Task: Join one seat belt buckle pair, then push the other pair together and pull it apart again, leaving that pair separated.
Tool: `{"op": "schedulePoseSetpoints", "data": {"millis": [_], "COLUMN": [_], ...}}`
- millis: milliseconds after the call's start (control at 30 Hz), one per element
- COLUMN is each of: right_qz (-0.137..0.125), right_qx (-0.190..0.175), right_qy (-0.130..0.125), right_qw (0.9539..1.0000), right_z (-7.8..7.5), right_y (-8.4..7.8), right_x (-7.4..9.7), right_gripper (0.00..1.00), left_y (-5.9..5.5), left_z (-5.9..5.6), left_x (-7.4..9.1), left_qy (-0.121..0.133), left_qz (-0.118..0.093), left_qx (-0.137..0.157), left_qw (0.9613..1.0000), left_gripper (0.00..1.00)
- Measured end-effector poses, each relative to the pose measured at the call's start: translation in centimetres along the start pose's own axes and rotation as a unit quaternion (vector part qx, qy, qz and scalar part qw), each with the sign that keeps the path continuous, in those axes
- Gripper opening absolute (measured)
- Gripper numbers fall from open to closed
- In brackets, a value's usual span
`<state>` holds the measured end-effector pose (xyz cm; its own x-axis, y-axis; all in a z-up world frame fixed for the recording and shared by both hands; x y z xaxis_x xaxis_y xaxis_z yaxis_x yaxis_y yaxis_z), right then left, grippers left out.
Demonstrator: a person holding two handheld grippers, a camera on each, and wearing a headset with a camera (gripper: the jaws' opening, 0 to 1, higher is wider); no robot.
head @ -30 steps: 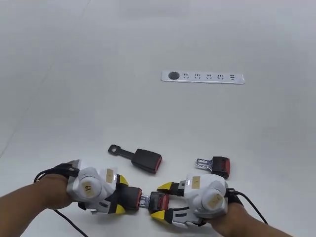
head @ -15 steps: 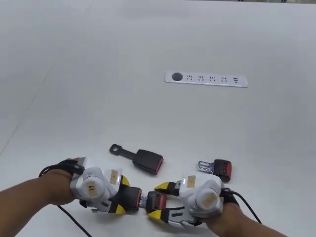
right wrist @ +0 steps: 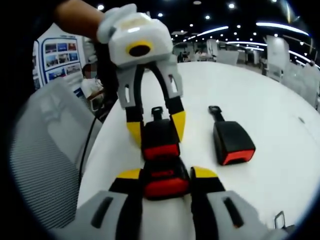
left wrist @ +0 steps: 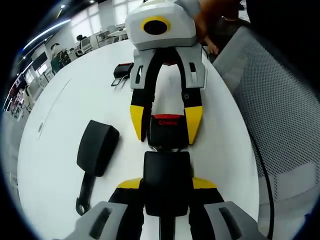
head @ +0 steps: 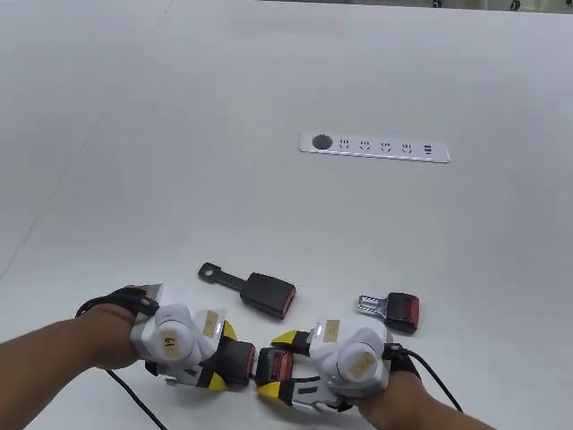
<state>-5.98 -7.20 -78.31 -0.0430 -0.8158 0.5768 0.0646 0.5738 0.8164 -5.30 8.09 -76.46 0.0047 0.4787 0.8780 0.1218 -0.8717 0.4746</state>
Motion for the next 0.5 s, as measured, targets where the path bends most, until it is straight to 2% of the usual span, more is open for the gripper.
{"op": "schedulePoseSetpoints", "data": {"millis": [100, 333, 433, 500], "right_qz": [0.003, 0.004, 0.007, 0.006], "right_qx": [0.003, 0.013, 0.021, 0.021], "right_qy": [0.0, -0.005, -0.007, -0.009], "right_qw": [1.0, 0.9999, 0.9997, 0.9997], "right_z": [0.1, 0.2, 0.4, 0.4], "right_y": [0.1, -0.1, -0.1, -0.2], "right_x": [0.1, 0.2, 0.3, 0.3], "right_gripper": [0.36, 0.36, 0.36, 0.36], "left_y": [0.0, -0.5, -1.0, -1.2], "left_z": [0.0, 0.1, 0.0, 0.1], "left_x": [0.0, 0.2, 0.2, 0.2], "left_qy": [0.0, 0.001, 0.002, 0.0], "left_qz": [-0.002, -0.025, -0.048, -0.055], "left_qx": [0.0, 0.01, 0.025, 0.024], "left_qw": [1.0, 0.9996, 0.9985, 0.9982], "left_gripper": [0.35, 0.35, 0.35, 0.35]}}
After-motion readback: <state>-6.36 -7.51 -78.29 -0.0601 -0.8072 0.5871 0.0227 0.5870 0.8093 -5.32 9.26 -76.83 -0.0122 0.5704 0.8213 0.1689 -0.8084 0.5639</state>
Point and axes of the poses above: the centre of the closed fingertips' face, and the gripper's own axes: x roughly backward along the fingers, z roughly to its left, y roughly out of its top, the point moved 9 cm from there along x, roughly backward along the fingers, and after that the axes turned 7 degrees about x, right-handed, at the moved point
